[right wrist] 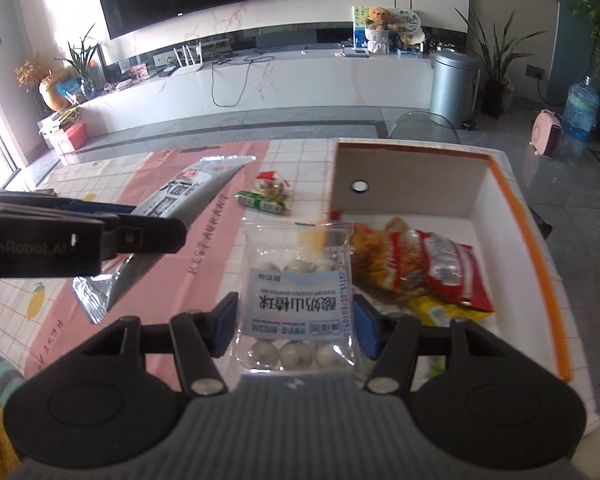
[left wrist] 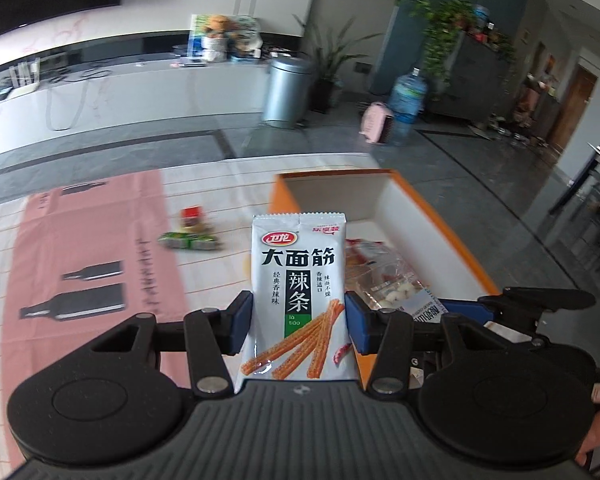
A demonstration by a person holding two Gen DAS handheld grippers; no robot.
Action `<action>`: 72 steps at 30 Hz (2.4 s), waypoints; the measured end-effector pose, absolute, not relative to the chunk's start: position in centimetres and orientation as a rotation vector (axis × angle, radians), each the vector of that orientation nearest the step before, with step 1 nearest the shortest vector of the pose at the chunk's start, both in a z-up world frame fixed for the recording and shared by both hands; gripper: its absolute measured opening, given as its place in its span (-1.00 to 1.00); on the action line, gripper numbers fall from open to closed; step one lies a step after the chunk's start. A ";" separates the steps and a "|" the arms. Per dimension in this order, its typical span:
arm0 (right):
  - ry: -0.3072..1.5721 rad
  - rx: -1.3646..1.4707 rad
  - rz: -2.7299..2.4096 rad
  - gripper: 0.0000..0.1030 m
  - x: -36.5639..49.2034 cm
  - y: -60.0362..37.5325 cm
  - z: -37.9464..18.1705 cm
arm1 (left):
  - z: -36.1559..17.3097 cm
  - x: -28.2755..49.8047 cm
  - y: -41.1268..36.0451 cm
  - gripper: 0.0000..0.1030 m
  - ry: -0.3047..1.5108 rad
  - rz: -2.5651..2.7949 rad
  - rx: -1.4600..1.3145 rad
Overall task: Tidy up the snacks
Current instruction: 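Carry both packets into the orange box and open both tools, then return to the table and grasp the green sausage stick with the right tool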
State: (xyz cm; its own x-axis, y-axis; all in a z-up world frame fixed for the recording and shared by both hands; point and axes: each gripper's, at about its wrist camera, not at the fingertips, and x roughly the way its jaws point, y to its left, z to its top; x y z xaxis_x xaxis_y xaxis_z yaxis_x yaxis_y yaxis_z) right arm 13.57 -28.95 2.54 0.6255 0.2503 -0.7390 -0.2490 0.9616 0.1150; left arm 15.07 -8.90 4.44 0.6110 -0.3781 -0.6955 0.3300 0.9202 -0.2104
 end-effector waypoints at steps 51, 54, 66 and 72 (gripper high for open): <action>1.311 -0.290 0.335 0.29 24.0 -39.1 -4.6 | -3.3 24.0 -25.1 0.39 1.249 -0.609 0.222; 1.307 -0.290 0.329 0.32 23.8 -39.0 -3.9 | -2.1 23.5 -24.4 0.39 1.222 -0.607 0.220; 1.108 -0.261 0.285 0.32 19.6 -36.6 2.8 | 5.0 19.5 -18.2 0.39 0.979 -0.522 0.226; 0.955 -0.228 0.267 0.32 16.5 -33.3 5.1 | 7.3 16.7 -13.5 0.39 0.830 -0.417 0.198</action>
